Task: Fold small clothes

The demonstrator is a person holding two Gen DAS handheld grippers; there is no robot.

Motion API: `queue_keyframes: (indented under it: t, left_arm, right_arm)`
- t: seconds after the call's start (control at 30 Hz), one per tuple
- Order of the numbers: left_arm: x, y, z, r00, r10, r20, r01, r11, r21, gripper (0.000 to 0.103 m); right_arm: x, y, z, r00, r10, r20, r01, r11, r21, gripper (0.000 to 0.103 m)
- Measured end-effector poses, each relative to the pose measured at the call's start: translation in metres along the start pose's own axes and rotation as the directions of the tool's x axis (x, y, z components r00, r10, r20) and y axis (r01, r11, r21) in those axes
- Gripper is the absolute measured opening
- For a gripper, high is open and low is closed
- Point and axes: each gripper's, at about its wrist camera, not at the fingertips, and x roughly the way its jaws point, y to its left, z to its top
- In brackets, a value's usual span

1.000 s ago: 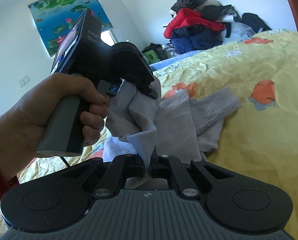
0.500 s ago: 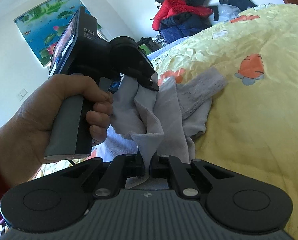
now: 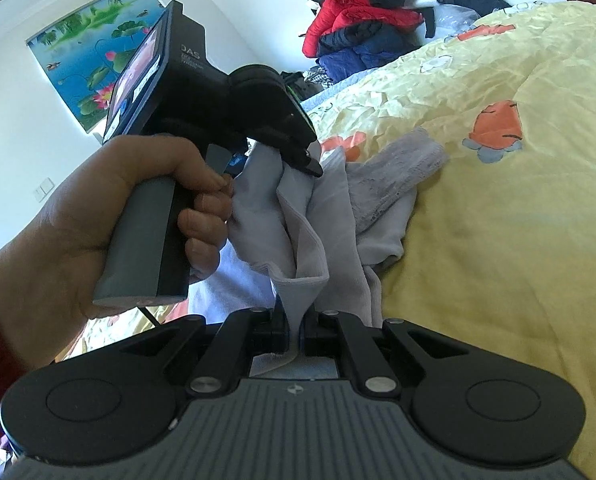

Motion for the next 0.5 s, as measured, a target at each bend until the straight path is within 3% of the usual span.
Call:
queue_keyframes:
  t: [0.03, 0.07, 0.13, 0.17, 0.33, 0.4, 0.5]
  left_arm:
    - [0.0, 0.0, 0.001, 1.0, -0.008, -0.002, 0.008, 1.0, -0.006, 0.021]
    - [-0.001, -0.001, 0.002, 1.0, -0.024, -0.002, 0.024, 1.0, -0.011, 0.031]
    - [-0.003, -0.002, 0.003, 0.998, -0.062, 0.012, 0.062, 0.998, -0.014, 0.057]
    - [-0.005, -0.004, 0.004, 0.997, -0.077, 0.024, 0.077, 0.997, -0.005, 0.06]
    - [-0.023, -0.008, 0.004, 0.992, -0.071, 0.105, 0.066, 0.997, 0.051, 0.064]
    - [-0.03, -0.004, 0.005, 0.99, -0.068, 0.121, 0.063, 0.997, 0.044, 0.074]
    - [-0.042, 0.011, 0.002, 0.987, -0.067, 0.148, 0.064, 0.998, 0.023, 0.075]
  right_arm:
    - [0.0, 0.0, -0.001, 1.0, -0.001, 0.0, 0.001, 1.0, 0.002, 0.007]
    - [-0.001, -0.001, 0.0, 1.0, -0.001, 0.001, 0.001, 1.0, 0.005, 0.008]
    - [-0.001, -0.001, -0.001, 1.0, -0.007, 0.001, 0.007, 1.0, 0.006, 0.01]
    - [-0.001, -0.002, -0.001, 1.0, -0.014, 0.002, 0.014, 1.0, 0.006, 0.019]
    - [-0.001, -0.003, -0.002, 1.0, -0.011, 0.002, 0.011, 1.0, 0.013, 0.02]
    - [-0.001, -0.004, -0.002, 1.0, -0.002, 0.005, 0.002, 1.0, 0.024, 0.021]
    - [-0.002, -0.007, -0.003, 1.0, 0.005, 0.014, -0.005, 0.999, 0.034, 0.022]
